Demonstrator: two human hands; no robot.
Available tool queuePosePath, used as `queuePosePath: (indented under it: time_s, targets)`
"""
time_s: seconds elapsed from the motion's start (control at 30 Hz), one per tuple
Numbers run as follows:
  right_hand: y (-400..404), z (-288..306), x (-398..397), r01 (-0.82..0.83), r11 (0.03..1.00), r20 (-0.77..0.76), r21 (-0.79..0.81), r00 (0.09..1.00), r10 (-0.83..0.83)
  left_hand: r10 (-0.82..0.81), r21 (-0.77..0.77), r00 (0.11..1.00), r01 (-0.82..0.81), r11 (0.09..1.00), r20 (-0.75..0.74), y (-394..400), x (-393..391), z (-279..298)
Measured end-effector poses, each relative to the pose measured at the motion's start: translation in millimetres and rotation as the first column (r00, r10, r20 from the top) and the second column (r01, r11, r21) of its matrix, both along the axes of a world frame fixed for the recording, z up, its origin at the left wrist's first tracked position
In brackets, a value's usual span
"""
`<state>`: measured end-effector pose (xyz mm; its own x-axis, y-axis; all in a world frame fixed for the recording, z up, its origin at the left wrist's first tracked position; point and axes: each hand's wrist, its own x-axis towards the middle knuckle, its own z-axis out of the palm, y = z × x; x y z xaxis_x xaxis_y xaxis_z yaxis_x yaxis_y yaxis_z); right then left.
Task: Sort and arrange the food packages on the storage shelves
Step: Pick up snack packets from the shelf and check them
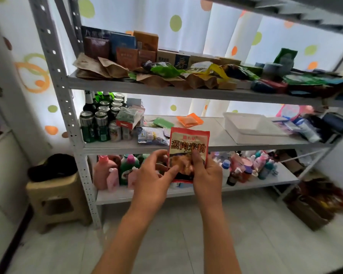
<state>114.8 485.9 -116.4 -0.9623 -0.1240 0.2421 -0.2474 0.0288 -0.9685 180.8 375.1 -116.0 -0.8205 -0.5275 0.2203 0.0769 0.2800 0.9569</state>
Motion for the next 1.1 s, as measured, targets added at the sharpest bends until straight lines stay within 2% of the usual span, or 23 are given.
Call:
queuePosePath:
  time_s: [0.07, 0.17, 0.3, 0.43, 0.6, 0.7, 0.8, 0.97, 1.1]
  targets:
    - [5.0, -3.9, 8.0, -0.015, 1.0, 0.032, -0.024, 0.999, 0.016, 0.092, -0.185, 0.995, -0.096, 0.978, -0.033, 12.5, 0.8, -5.4]
    - [13.6, -9.4, 23.2, -0.074, 0.988, 0.109, -0.139, 0.99, 0.089, 0.022, -0.282, 0.998, -0.036, 0.959, -0.05, 29.0, 2.0, -16.4]
    - [31.7, -14.4, 40.4, -0.108, 0.961, 0.176, -0.255, 0.972, 0.156, -0.126, -0.113, 0.992, 0.125, 0.986, -0.003, 45.7, 11.5, -22.8]
    - [46.0, -18.3, 52.3, -0.084, 0.972, 0.21, -0.217, 0.969, 0.131, -0.306, 0.152, 0.952, 0.304, 0.94, -0.01, 56.1, 22.1, -21.1]
    - [54.8, -21.3, 62.0, -0.052, 0.988, 0.204, -0.143, 0.976, 0.081, -0.298, 0.308, 0.954, 0.294, 0.905, -0.033, 59.2, 30.4, -24.8]
    - [55.1, -27.4, 61.0, -0.002, 0.993, 0.189, -0.119, 0.982, 0.025, -0.236, 0.466, 0.968, 0.251, 0.849, -0.091, 57.3, 32.5, -23.6]
    - [54.5, -36.1, 59.7, 0.029, 0.999, 0.168, -0.032, 0.985, -0.023, -0.232, 0.498, 0.967, 0.252, 0.829, -0.103, 51.8, 32.3, -26.1]
    - [48.0, -31.7, 57.0, -0.036, 0.991, 0.244, -0.125, 0.968, 0.066, -0.241, 0.534, 0.965, 0.258, 0.805, -0.102, 39.7, 26.2, -33.1]
    - [26.8, -35.9, 46.9, -0.065, 0.982, 0.26, -0.179, 0.959, 0.111, -0.188, 0.541, 0.979, 0.203, 0.816, -0.084, 18.3, 21.5, -41.1]
